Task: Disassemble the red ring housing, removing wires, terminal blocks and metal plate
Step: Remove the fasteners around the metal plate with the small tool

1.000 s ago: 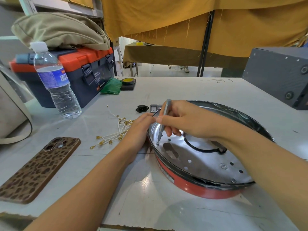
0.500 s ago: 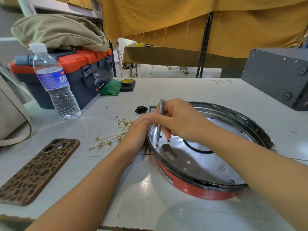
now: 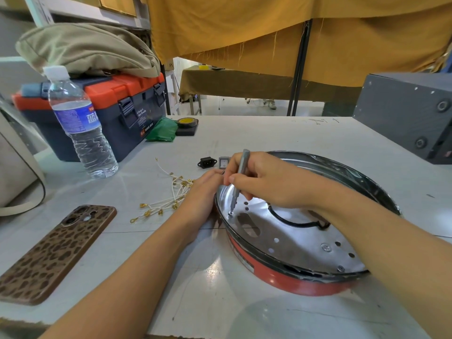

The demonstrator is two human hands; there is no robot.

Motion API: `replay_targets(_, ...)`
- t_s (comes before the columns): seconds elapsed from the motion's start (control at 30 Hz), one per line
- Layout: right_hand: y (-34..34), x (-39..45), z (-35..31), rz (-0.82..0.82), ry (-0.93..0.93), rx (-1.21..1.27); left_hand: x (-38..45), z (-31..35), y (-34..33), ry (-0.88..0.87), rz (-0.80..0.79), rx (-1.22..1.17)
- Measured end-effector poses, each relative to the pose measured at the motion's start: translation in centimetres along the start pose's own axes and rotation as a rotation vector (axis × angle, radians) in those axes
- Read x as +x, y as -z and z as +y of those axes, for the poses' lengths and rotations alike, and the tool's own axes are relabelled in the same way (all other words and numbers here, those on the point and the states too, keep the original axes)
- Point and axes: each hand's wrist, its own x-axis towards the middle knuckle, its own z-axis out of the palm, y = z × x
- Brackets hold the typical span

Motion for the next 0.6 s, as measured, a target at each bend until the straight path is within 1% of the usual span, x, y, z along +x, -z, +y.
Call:
replay_targets(0.13,0.23,-0.11,0.4,-0.031,-0.026,0.051,0.01,0.06,0.06,-0.004,0.009,0.029)
replay_targets(0.3,0.42,-0.13,0.55,-0.004,-0.011,0.176,-0.11,0.27,0.02,-0.055,0.004,0.102)
replay_targets(0.47,0.21,-0.19,0.44,-0.026,-0.01,0.222,-0.3,0.21,-0.09,-0.001,0.009,0.017)
replay_targets(0.6,-0.05,-0.17,0.28,-0.009,0.009,0.182,-0.37,0.31,-0.18,-0.019,-0.001,0.006)
